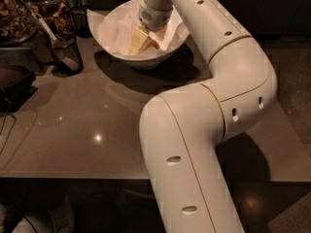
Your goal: Pick orange from white bowl
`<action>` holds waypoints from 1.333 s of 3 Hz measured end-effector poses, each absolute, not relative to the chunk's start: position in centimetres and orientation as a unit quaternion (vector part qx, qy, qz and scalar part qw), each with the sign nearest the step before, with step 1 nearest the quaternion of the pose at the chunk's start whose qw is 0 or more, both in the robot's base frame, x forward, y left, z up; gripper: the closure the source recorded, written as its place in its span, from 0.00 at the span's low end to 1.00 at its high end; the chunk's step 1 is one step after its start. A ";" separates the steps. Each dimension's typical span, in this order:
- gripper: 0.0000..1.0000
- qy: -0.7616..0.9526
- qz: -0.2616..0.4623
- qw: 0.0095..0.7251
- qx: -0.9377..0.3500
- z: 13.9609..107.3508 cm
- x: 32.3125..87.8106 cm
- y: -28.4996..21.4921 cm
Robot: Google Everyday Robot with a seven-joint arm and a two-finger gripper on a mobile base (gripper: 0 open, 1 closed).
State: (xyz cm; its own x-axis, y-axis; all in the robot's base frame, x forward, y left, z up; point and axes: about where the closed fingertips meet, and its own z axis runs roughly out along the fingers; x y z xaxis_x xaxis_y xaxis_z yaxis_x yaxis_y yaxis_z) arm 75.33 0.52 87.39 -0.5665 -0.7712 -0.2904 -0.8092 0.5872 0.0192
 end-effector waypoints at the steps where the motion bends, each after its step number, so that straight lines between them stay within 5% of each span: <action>1: 0.17 0.883 0.084 0.117 -0.446 86.4 75.2 0.5; 4: 0.83 0.875 0.086 0.119 -0.461 86.3 75.1 1.1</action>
Offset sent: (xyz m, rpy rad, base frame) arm -0.0225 -0.0080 -0.0081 -0.0226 0.0893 0.0469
